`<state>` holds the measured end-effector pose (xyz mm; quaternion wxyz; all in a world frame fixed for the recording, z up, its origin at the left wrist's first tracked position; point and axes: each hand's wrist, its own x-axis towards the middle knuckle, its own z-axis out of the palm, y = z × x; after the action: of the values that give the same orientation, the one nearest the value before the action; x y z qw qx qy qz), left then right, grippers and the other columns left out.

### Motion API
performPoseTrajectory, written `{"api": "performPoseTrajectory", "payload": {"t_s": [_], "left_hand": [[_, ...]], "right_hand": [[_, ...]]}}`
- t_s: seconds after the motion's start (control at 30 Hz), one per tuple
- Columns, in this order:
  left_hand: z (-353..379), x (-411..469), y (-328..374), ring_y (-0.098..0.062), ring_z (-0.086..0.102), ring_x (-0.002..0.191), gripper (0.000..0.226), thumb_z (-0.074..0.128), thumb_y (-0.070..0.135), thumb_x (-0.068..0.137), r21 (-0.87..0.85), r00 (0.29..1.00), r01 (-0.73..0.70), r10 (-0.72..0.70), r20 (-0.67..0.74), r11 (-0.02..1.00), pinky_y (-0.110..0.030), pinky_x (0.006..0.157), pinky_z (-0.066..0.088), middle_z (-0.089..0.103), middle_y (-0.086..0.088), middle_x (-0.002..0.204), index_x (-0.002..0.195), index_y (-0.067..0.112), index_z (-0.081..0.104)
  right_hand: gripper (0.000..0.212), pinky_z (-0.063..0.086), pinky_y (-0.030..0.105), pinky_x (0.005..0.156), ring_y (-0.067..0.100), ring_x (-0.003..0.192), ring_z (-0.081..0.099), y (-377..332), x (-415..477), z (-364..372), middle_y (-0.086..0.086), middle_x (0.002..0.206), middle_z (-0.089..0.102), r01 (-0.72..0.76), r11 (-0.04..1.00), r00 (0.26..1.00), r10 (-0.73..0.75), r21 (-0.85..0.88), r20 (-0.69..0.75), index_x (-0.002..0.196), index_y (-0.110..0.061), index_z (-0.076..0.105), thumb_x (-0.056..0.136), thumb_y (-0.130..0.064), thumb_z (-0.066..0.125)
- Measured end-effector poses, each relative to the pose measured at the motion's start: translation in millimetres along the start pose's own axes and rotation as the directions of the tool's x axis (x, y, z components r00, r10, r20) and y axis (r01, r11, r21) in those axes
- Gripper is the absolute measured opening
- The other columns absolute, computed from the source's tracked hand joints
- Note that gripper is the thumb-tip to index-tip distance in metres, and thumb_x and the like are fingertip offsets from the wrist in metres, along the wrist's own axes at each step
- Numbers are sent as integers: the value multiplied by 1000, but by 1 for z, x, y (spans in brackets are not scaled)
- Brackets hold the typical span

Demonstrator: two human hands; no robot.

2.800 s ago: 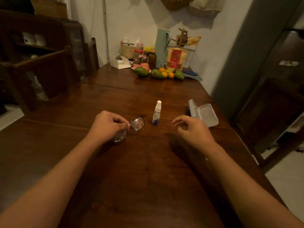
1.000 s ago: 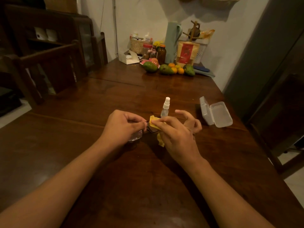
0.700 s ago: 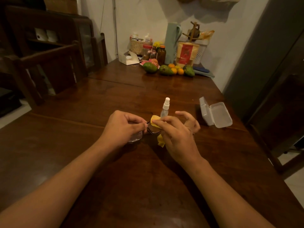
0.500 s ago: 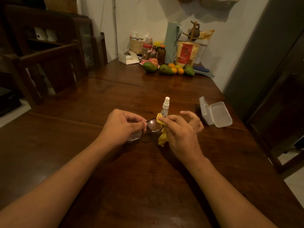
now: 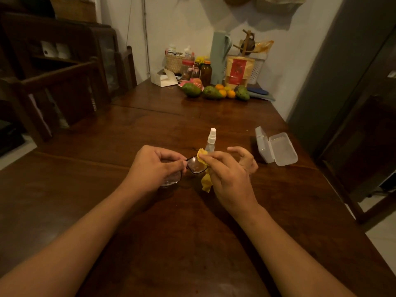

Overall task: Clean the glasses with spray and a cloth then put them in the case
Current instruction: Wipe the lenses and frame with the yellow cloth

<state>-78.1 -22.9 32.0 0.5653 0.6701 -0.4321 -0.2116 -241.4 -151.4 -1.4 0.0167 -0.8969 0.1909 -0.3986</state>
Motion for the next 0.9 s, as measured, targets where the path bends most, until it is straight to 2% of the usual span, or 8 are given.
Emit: {"api": "performPoseTrajectory", "payload": {"t_s": [0.1, 0.2, 0.3, 0.43, 0.57, 0.67, 0.8, 0.9], "left_hand": [[0, 0, 1, -10, 73, 68, 13, 74, 17, 81, -4, 1000, -8, 8, -6, 1000, -21, 60, 55, 76, 2, 72, 77, 29, 79], [0, -2, 4, -8, 72, 69, 14, 74, 16, 81, -2, 1000, -24, 24, -4, 1000, -15, 57, 53, 76, 3, 72, 76, 28, 78], [2, -3, 5, -8, 72, 68, 13, 73, 16, 82, -11, 1000, -17, 17, -4, 1000, -14, 57, 53, 76, 1, 72, 75, 25, 78], [1, -3, 4, -12, 73, 68, 9, 73, 16, 81, -45, 1000, -1, 0, -14, 999, -19, 59, 55, 76, -2, 72, 76, 22, 79], [-1, -2, 4, -13, 74, 71, 11, 74, 17, 81, -25, 1000, 6, -6, -2, 1000, -24, 61, 58, 76, 1, 73, 77, 26, 79], [1, -3, 5, -15, 73, 69, 12, 74, 18, 81, 24, 1000, -10, 10, 4, 1000, -26, 60, 59, 76, 2, 72, 75, 28, 78], [2, -2, 4, -33, 71, 75, 6, 75, 17, 81, 23, 1000, 12, -11, -14, 1000, -45, 67, 59, 76, -2, 71, 77, 21, 79], [1, -2, 4, -21, 74, 71, 8, 75, 20, 81, 39, 1000, -5, 5, -12, 999, -38, 62, 60, 76, 2, 72, 78, 26, 78]], "right_hand": [[36, 45, 59, 79, 36, 126, 36, -1, -1, 0, 4, 125, 65, 46, 999, 999, -46, -8, 27, 127, -24, 65, 93, -21, 55], [37, 47, 58, 84, 39, 127, 44, 3, 0, -2, 7, 126, 63, -22, 999, 996, 19, 31, 82, 130, -24, 63, 96, -27, 52], [39, 45, 55, 90, 35, 129, 43, -1, 2, -3, 5, 126, 63, -81, 996, 991, 79, 20, 104, 132, -24, 62, 97, -36, 49], [45, 37, 42, 90, 28, 131, 33, -10, 1, -5, -2, 126, 61, -39, 999, 995, 36, 30, 95, 132, -27, 62, 97, -49, 44], [32, 37, 36, 81, 31, 128, 33, -8, 2, -6, 2, 125, 63, 51, 998, 996, -54, 37, 70, 127, -26, 65, 97, -28, 57], [35, 40, 38, 76, 35, 125, 36, -1, 1, -6, 6, 120, 66, 54, 998, 998, -54, 10, 42, 124, -22, 68, 91, -12, 68], [31, 50, 51, 83, 40, 121, 52, 8, 2, -6, 7, 119, 67, -24, 999, 996, 21, 42, 81, 125, -18, 69, 95, -16, 64], [35, 47, 48, 90, 33, 125, 49, 6, 2, -6, 0, 122, 64, -48, 997, 993, 40, 68, 111, 128, -23, 66, 97, -35, 54]]}}
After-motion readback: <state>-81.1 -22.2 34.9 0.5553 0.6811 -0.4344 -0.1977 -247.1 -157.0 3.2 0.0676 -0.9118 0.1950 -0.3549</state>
